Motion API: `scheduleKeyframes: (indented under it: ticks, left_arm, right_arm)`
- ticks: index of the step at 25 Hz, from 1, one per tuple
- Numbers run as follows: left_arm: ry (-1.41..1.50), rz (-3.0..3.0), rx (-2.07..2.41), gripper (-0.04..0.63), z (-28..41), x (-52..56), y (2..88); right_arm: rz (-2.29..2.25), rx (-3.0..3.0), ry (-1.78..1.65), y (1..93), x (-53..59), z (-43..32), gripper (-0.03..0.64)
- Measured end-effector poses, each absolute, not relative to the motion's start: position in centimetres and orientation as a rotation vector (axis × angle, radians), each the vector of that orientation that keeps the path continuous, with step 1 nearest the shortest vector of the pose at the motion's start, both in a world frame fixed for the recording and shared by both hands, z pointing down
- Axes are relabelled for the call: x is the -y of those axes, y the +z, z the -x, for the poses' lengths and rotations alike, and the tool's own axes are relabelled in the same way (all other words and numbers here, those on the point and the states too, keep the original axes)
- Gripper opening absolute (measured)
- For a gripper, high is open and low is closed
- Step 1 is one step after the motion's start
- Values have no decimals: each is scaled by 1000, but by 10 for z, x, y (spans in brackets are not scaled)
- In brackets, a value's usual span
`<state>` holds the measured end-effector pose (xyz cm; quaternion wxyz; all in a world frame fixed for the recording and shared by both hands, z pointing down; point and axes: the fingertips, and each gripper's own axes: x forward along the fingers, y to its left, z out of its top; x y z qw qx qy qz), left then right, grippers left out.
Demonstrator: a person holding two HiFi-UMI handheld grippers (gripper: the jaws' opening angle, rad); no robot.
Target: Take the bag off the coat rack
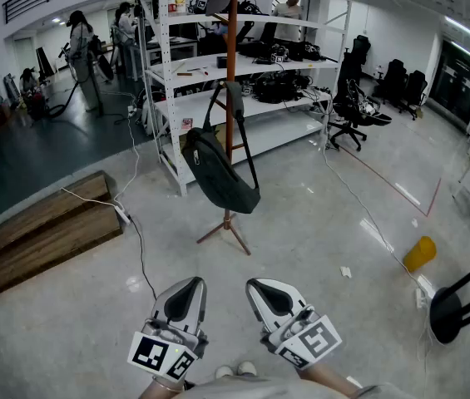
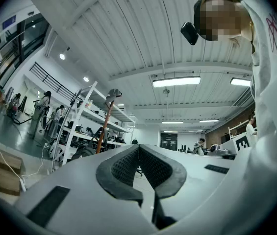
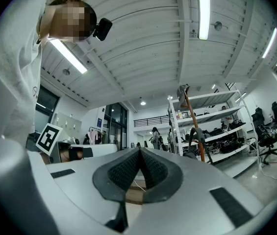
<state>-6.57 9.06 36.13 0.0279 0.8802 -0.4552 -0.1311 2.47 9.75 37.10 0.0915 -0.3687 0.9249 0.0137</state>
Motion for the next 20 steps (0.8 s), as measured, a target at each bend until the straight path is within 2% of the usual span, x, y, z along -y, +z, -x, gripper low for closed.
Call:
scheduleKeyframes:
  ticks: [9,20]
  left_arm:
    - [-410,-2708,1396,18,57,-94,359]
    - [-397,-2708,1409,18,42,-92,355]
  right_arm:
    - [1070,-2725,-24,369,-98,-34,18]
    - [1062,-2749,63,360,-99,-45,20]
